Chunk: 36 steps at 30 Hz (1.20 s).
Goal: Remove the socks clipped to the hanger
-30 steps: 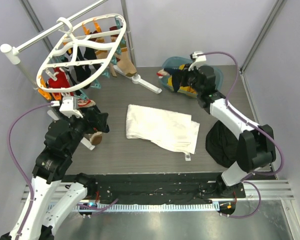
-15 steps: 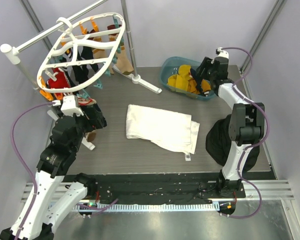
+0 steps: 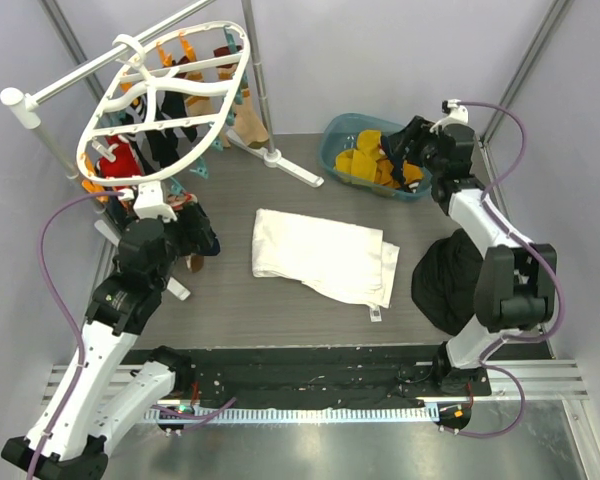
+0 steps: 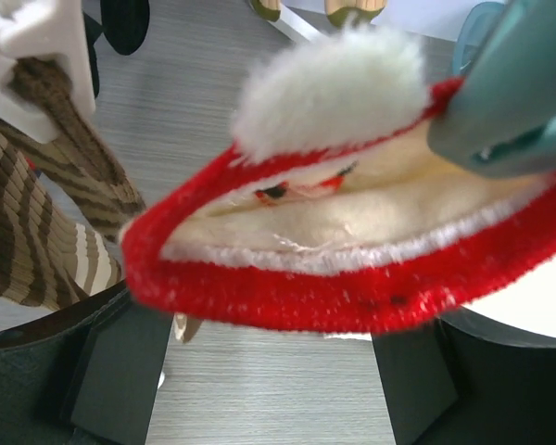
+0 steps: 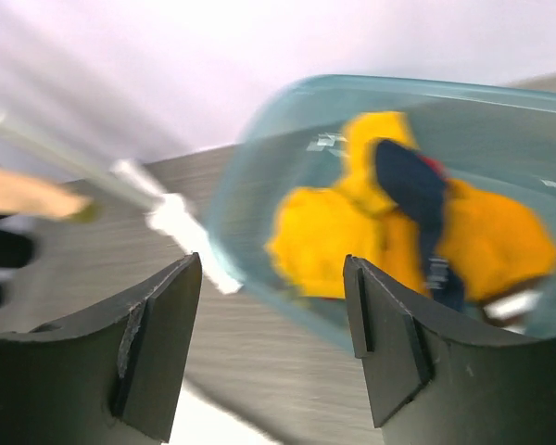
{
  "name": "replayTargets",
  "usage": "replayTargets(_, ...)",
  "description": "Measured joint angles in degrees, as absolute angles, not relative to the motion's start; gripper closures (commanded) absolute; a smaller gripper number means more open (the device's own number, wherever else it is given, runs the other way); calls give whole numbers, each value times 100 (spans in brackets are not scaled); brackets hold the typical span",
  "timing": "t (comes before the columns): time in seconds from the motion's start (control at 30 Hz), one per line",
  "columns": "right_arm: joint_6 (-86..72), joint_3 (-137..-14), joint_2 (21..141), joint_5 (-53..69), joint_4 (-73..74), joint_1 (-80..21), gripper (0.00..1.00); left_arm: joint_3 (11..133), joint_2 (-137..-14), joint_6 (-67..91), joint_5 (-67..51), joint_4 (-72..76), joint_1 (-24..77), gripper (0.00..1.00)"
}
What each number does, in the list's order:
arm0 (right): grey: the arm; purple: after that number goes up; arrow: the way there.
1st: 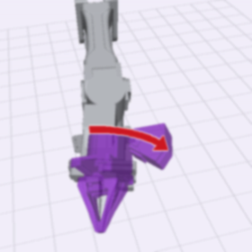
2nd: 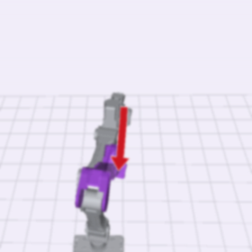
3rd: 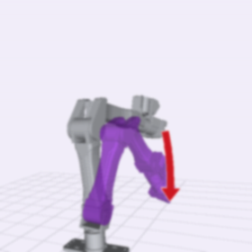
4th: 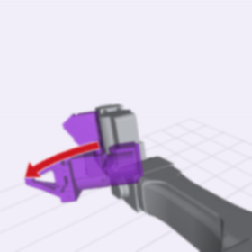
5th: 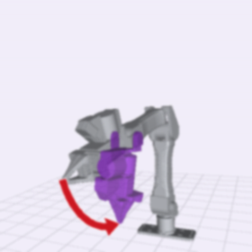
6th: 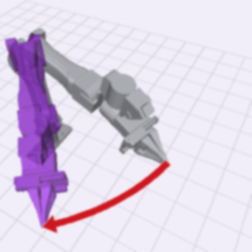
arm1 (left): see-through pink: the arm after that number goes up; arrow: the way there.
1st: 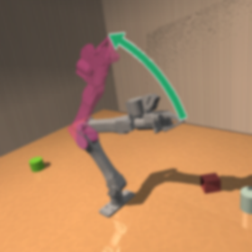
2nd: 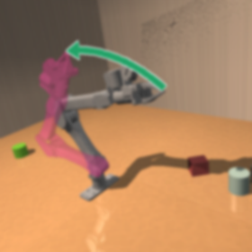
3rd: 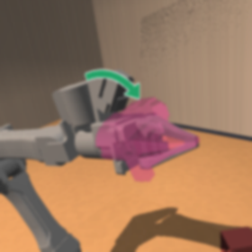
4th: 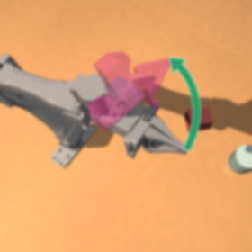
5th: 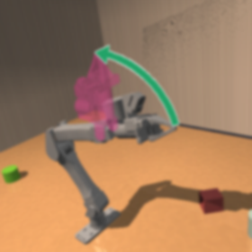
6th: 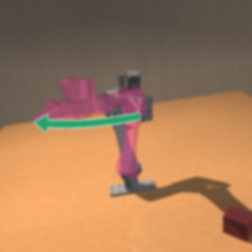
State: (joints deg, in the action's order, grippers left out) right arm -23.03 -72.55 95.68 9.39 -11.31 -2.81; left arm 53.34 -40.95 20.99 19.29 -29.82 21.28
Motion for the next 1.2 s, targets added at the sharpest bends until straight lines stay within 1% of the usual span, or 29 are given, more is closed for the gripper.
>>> replayTargets(0.1, -2484, -6866, 9096, 1269, -1531, -504, 30, 5334, -4060, 2158, 1881, -2974, 2128, 16)
replayTargets(0.2, -2593, -6591, 8790, 1505, -1909, -950, 30, 5334, -4016, 2235, 1817, -2980, 2128, 16)
replayTargets(0.33, -2786, -6031, 8484, 1992, -2744, -1844, 30, 5306, -3848, 2314, 1750, -2989, 2128, 15)
replayTargets(0.47, -2749, -5898, 8543, 2311, -3299, -2853, 29, 5188, -3607, 2359, 1734, -3065, 2128, 14)
replayTargets(0.63, -2508, -6145, 8943, 2596, -3745, -3948, 29, 5098, -3293, 2359, 1747, -3247, 2128, 13)
replayTargets(0.77, -2401, -6512, 9522, 2722, -4027, -4486, 30, 5092, -3124, 2359, 1800, -3393, 2128, 12)
replayTargets(0.9, -2364, -6864, 10060, 2751, -4154, -4825, 31, 5074, -2941, 2357, 1911, -3529, 2130, 12)
replayTargets(1.2, -2261, -7575, 10812, 2823, -4244, -5374, 41, 5013, -2692, 2355, 2200, -3734, 2128, 12)
